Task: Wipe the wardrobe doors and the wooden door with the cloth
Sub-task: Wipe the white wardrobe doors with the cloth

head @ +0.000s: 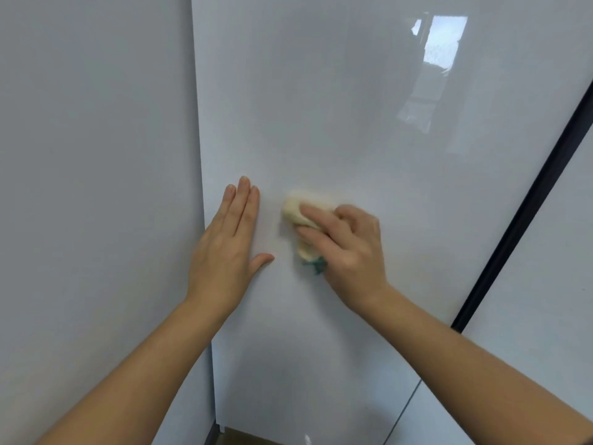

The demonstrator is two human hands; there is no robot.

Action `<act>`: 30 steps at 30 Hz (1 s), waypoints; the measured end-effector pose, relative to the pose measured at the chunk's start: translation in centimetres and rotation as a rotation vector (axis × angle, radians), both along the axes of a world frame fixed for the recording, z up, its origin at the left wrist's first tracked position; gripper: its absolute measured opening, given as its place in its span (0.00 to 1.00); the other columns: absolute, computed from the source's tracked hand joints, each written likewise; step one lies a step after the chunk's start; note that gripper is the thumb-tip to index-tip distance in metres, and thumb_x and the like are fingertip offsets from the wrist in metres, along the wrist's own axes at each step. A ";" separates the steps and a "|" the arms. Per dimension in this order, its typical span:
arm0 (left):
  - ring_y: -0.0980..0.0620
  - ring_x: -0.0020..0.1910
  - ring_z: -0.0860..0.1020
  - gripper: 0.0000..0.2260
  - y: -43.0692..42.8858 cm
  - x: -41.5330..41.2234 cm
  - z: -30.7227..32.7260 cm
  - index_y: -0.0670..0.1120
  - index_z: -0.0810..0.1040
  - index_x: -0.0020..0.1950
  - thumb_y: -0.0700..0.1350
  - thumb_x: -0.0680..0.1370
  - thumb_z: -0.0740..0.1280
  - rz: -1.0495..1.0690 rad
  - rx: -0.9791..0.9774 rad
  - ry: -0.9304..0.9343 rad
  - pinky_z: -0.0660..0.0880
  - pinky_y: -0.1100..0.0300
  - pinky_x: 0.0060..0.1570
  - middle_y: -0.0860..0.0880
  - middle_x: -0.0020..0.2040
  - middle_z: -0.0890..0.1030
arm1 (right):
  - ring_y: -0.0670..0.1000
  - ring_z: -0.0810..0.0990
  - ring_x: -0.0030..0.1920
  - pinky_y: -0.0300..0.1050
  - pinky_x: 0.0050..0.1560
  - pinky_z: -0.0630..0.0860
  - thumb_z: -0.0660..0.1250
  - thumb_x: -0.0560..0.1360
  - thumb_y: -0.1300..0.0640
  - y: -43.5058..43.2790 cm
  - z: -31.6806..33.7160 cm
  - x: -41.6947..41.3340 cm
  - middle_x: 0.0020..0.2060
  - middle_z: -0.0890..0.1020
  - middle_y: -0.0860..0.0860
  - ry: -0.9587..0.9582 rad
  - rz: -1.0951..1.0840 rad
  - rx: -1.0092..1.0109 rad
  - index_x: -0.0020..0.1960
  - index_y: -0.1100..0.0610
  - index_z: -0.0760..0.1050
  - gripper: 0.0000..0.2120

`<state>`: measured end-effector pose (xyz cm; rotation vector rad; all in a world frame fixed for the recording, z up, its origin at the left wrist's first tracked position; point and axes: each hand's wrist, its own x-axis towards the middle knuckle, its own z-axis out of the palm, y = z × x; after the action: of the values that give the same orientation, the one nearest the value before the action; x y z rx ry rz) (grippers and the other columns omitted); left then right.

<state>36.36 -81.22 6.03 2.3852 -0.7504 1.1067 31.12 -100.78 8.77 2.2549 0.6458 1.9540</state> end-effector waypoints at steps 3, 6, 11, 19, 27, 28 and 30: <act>0.50 0.79 0.52 0.46 0.5 -0.4 -0.2 0.44 0.51 0.80 0.47 0.71 0.76 -0.023 -0.003 0.025 0.63 0.57 0.70 0.49 0.80 0.50 | 0.55 0.73 0.51 0.49 0.49 0.70 0.66 0.77 0.66 0.0 -4.8 -0.8 0.59 0.82 0.49 0.161 -0.013 -0.097 0.52 0.56 0.84 0.10; 0.55 0.78 0.51 0.45 1.2 -1.6 -1.3 0.48 0.47 0.80 0.44 0.73 0.74 -0.067 -0.088 0.118 0.64 0.59 0.69 0.53 0.80 0.49 | 0.55 0.72 0.53 0.47 0.52 0.69 0.61 0.69 0.70 1.3 -4.7 -2.3 0.59 0.81 0.49 0.356 0.047 0.129 0.54 0.56 0.83 0.20; 0.61 0.66 0.71 0.26 1.8 -4.6 -4.4 0.48 0.70 0.72 0.42 0.75 0.72 -0.182 -0.420 0.265 0.67 0.67 0.64 0.56 0.68 0.73 | 0.43 0.79 0.51 0.38 0.49 0.76 0.67 0.72 0.72 5.2 -3.3 -6.7 0.50 0.80 0.42 0.743 0.486 1.135 0.55 0.51 0.78 0.19; 0.60 0.47 0.81 0.07 1.1 -8.2 -10.3 0.56 0.82 0.49 0.43 0.77 0.69 -0.286 -0.799 0.933 0.78 0.62 0.48 0.58 0.46 0.85 | 0.46 0.80 0.31 0.41 0.31 0.77 0.63 0.79 0.60 6.3 -6.8 -7.9 0.32 0.81 0.49 1.123 0.537 1.823 0.50 0.54 0.78 0.05; 0.57 0.40 0.83 0.06 1.1 -9.3 -13.5 0.47 0.82 0.50 0.40 0.79 0.65 -0.338 -0.798 1.292 0.75 0.66 0.39 0.52 0.44 0.86 | 0.52 0.76 0.29 0.45 0.33 0.74 0.63 0.79 0.55 5.9 -10.0 -6.9 0.28 0.77 0.53 1.211 0.534 1.978 0.45 0.60 0.77 0.09; 0.55 0.39 0.83 0.06 1.2 -9.4 -13.7 0.46 0.82 0.49 0.40 0.79 0.65 -0.355 -0.804 1.328 0.75 0.65 0.38 0.51 0.44 0.86 | 0.50 0.77 0.29 0.42 0.30 0.74 0.62 0.79 0.56 5.9 -10.2 -7.0 0.29 0.77 0.53 1.215 0.544 1.976 0.46 0.60 0.77 0.09; 0.53 0.36 0.81 0.08 1.2 -9.4 -14.6 0.44 0.83 0.48 0.47 0.79 0.66 -0.392 -0.791 1.389 0.74 0.63 0.35 0.49 0.44 0.86 | 0.49 0.77 0.29 0.39 0.27 0.74 0.59 0.80 0.56 5.8 -11.3 -7.1 0.31 0.77 0.54 1.234 0.578 2.002 0.48 0.61 0.77 0.11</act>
<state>26.96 -80.06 -8.57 1.5929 -0.1509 -0.4494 24.03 -95.02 -2.48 4.5818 -1.9438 0.3899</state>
